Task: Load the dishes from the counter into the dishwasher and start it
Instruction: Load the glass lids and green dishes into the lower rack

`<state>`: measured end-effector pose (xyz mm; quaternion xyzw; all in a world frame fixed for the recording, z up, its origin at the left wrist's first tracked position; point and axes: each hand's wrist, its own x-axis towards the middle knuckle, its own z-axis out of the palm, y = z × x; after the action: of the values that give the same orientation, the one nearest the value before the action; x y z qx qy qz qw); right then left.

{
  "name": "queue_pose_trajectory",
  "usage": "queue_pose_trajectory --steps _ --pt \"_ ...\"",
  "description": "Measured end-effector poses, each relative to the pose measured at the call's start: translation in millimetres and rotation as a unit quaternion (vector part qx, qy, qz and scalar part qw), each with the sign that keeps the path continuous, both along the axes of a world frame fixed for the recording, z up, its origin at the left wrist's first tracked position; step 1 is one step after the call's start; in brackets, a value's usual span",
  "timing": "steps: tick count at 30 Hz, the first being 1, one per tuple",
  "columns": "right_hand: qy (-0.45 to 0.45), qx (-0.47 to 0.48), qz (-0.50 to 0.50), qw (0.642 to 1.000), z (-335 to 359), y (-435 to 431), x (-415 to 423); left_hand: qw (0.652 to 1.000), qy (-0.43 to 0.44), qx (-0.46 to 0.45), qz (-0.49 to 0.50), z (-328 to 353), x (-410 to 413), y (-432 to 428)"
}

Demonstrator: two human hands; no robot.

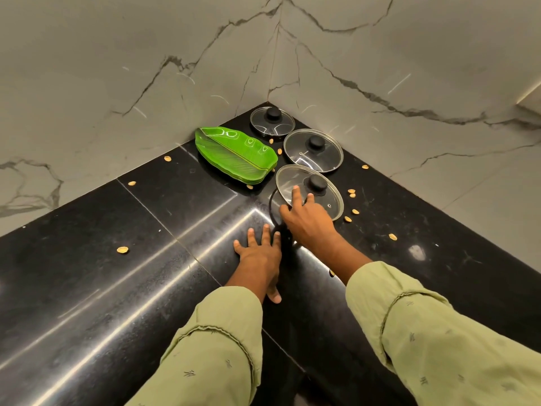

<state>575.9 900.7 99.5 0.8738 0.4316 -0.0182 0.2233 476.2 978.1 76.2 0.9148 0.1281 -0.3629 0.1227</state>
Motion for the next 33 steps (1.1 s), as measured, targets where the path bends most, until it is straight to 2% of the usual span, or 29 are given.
queue_pose_trajectory --steps 4,8,10,12,14,17,19,22,25,26,28,30,33 --pt "-0.018 0.033 -0.032 0.999 11.9 -8.3 8.7 1.000 -0.005 0.001 -0.007 2.1 -1.3 0.1" --pt "-0.051 0.113 -0.079 0.989 25.0 -18.7 20.7 1.000 -0.004 0.000 -0.006 4.1 -2.9 0.1" --pt "-0.064 0.182 -0.140 0.971 31.8 -25.2 26.2 1.000 -0.008 -0.001 -0.006 4.4 -3.1 0.2" --pt "-0.063 0.267 -0.219 0.937 43.5 -31.7 30.7 1.000 -0.009 0.003 -0.006 3.3 -3.1 0.6" --pt "-0.039 0.393 -0.321 0.861 58.3 -42.3 34.5 1.000 -0.009 0.006 -0.008 2.8 -2.7 0.5" --pt "0.025 0.563 -0.461 0.685 66.5 -67.0 38.0 1.000 -0.008 0.006 -0.009 2.1 -2.1 0.9" --pt "0.098 0.631 -0.489 0.594 56.4 -82.9 31.6 1.000 -0.013 0.006 -0.009 3.0 -2.5 1.3" --pt "0.187 0.685 -0.505 0.491 31.9 -104.6 10.2 1.000 -0.029 0.007 -0.009 -0.1 -3.5 3.2" --pt "0.283 0.731 -0.511 0.354 28.0 -122.0 -34.5 0.998 -0.054 0.011 -0.013 -1.8 -6.9 6.0" --pt "0.305 0.735 -0.511 0.325 24.1 -128.4 -46.0 0.998 -0.062 0.017 -0.023 -0.7 -9.4 6.4" --pt "0.323 0.743 -0.510 0.288 15.4 -142.2 -66.1 0.993 -0.096 0.042 -0.053 2.7 -16.3 0.9" --pt "0.333 0.747 -0.508 0.270 9.0 -157.3 -84.3 0.983 -0.151 0.075 -0.076 5.6 -26.9 -13.8" --pt "0.342 0.755 -0.499 0.255 5.8 -177.8 -108.5 0.960 -0.252 0.106 -0.059 5.6 -51.2 -40.4"
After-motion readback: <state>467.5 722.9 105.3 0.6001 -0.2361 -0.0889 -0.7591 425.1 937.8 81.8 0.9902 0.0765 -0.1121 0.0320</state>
